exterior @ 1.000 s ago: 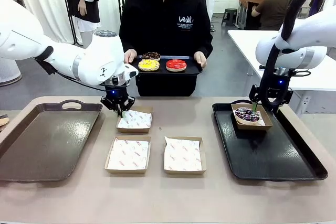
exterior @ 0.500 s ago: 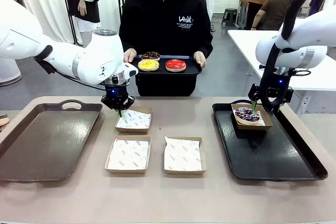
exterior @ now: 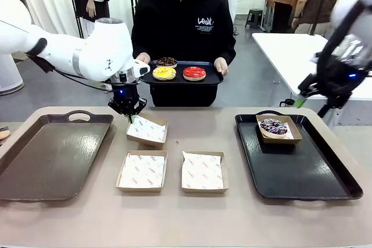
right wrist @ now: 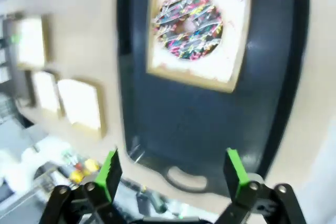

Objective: Individually package the donuts and arrange them on the tray.
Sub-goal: Place the picked Paper togo box on the Handle tray while simultaneously picking up another Paper togo box from the table with the other hand.

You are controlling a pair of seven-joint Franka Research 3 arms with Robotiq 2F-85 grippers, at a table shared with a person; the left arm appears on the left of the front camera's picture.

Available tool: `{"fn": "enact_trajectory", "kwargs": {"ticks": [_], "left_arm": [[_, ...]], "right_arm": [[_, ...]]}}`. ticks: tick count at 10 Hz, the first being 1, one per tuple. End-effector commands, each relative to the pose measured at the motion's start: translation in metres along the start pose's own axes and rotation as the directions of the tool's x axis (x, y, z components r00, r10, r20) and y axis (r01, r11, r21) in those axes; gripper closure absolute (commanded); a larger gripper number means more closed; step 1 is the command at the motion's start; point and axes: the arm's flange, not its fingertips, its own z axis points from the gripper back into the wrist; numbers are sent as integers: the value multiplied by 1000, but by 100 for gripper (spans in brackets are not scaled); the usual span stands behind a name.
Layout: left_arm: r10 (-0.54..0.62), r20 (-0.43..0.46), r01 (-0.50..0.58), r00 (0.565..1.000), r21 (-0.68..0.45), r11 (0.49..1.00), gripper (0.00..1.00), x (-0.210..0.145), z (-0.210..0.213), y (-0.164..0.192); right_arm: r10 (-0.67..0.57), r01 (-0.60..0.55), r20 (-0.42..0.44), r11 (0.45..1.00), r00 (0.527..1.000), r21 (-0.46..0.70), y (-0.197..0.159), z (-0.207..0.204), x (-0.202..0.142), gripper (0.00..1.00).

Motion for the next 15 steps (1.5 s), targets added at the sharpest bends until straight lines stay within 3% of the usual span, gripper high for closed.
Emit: {"fn": "enact_trajectory", "kwargs": {"ticks": [1,3,6,8,13,15], "left_arm": [[-22,-14,21,1000,-26,999,100,-4,30,4],[-9,16,9,1000,-14,1000,100,-1,62,-2],[20,27,-20,999,9,1000,100,13,87,-12],[50,15,-51,999,21,998,100,24,92,-16],[86,29,-86,996,22,996,100,43,107,-23],[98,40,-99,994,21,995,100,48,115,-25]], "right_arm": [[2,-5,17,979,1000,204,-44,31,-29,0],[-10,-5,35,919,999,394,-84,63,-50,0],[-53,-44,158,829,986,557,-144,88,-68,0],[-112,-41,200,773,973,633,-178,84,-78,0],[-197,8,204,738,959,675,-225,44,-86,0],[-173,-11,233,779,957,627,-220,36,-81,0]]}}
